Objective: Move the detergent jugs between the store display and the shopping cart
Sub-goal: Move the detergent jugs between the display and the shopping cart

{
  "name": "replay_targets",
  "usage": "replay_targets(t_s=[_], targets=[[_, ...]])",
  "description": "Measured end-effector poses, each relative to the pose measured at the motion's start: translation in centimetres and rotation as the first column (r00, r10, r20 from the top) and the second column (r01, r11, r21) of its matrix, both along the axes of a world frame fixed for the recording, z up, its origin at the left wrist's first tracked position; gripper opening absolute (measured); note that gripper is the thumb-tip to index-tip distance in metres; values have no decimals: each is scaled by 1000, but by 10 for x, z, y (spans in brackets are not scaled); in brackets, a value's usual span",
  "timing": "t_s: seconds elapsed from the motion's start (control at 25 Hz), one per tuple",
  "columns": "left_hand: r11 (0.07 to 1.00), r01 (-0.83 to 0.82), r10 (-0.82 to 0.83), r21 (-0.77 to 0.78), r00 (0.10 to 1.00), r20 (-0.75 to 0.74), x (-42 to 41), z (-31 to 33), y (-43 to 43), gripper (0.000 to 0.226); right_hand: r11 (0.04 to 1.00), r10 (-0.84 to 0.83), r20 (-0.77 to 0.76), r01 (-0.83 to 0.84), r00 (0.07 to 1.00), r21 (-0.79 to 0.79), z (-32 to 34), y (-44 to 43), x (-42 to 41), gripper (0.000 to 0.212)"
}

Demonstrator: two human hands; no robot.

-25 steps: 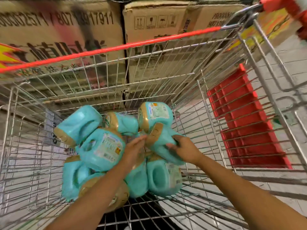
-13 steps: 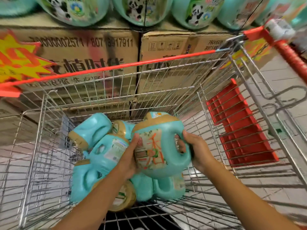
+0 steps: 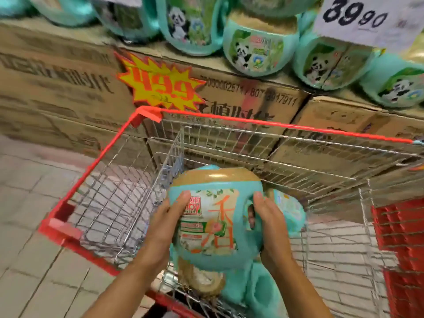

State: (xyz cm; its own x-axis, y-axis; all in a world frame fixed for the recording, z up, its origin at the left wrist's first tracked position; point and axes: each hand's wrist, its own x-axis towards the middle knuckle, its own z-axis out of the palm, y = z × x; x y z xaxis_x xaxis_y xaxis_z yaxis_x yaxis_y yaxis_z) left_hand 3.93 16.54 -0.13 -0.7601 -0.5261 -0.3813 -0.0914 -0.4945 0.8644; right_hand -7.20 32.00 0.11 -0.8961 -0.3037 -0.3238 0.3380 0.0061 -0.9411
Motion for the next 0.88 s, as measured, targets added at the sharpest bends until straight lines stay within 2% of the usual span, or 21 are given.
replay_targets(t_s=[0.12, 0.24, 0.4, 0.6, 0.76, 0.88], targets=[[973, -216, 222, -81, 973, 64, 53, 23, -30, 42, 973, 222, 27, -220, 975, -76, 23, -59, 23, 35], [892, -424, 438, -153, 896, 68, 119, 40, -67, 46, 903, 404, 49, -390, 913, -181, 40, -123, 66, 34], [806, -556, 577, -203, 814, 64, 195, 49, -113, 42, 809, 564, 31, -544, 825, -221, 49, -197, 125, 34], [781, -577, 608, -239, 790, 80, 292, 56, -198, 50, 746, 643, 40, -615, 765, -255, 50, -304, 216, 27], [809, -536, 571, -243, 814, 105, 345, 66, -274, 54, 773, 616, 31, -597, 787, -216, 50, -375, 268, 42], [835, -502, 533, -225, 839, 106, 357, 71, -326, 55, 793, 592, 27, -577, 805, -194, 57, -419, 279, 45]])
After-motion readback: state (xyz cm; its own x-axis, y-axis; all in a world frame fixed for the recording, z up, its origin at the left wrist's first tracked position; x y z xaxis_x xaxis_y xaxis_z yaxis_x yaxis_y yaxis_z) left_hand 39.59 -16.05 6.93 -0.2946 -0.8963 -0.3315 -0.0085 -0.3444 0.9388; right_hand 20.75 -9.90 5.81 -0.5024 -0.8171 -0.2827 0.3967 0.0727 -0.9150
